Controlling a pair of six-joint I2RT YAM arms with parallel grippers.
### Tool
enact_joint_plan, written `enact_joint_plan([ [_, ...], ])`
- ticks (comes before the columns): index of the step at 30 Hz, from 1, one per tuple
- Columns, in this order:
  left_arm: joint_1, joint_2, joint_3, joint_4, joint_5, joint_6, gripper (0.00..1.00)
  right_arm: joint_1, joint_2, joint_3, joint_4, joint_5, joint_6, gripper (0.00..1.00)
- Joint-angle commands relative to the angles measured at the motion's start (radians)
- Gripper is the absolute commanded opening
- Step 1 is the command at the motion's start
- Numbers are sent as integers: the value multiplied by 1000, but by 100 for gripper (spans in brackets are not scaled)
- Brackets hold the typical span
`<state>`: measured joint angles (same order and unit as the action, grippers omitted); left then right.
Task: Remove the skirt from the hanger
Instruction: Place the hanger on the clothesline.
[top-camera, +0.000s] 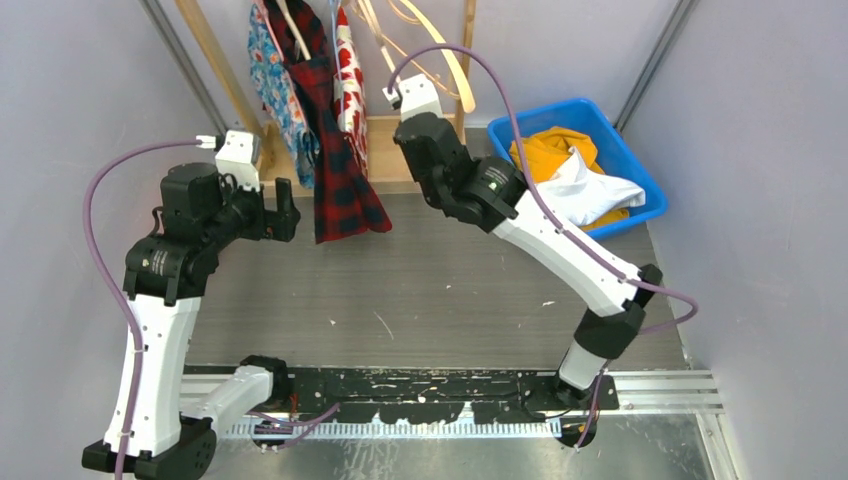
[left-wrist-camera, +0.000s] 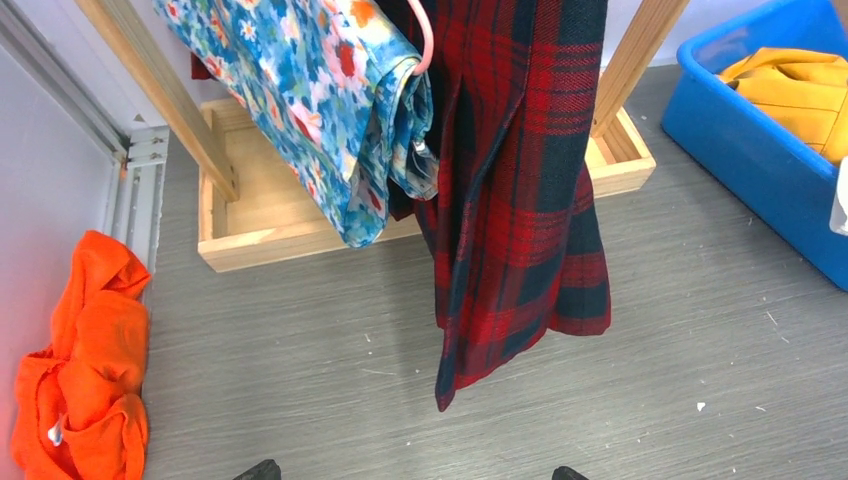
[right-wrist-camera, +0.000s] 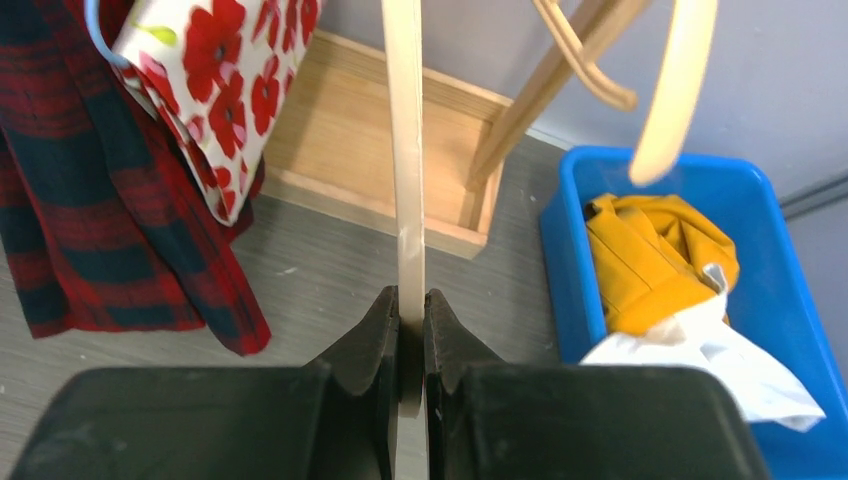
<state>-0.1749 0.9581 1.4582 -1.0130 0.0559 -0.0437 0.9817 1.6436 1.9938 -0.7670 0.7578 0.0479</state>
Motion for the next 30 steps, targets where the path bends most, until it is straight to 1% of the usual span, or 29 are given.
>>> enact_joint_plan([
  [1,-3,-2,37,4,-21,13,99,-49,90,173,95,-95,-39,1],
  [5,-2,4,43,0,-27,16,100,-87,217,375,47,-164,-59,1],
  [8,-3,6,47,-1,-40,16,100,-132,250,434,60,-215,-28,1],
  [14,-2,2,47,0,-59,8,99,-206,300,492,67,-298,17,1],
  [21,-3,-10,48,-10,-83,-1,99,-230,365,578,92,-368,35,1],
  [27,-2,-23,31,-23,-115,3,99,-241,393,580,70,-497,94,1],
  [30,-3,-24,31,-29,-126,6,99,-247,385,561,56,-526,118,1],
])
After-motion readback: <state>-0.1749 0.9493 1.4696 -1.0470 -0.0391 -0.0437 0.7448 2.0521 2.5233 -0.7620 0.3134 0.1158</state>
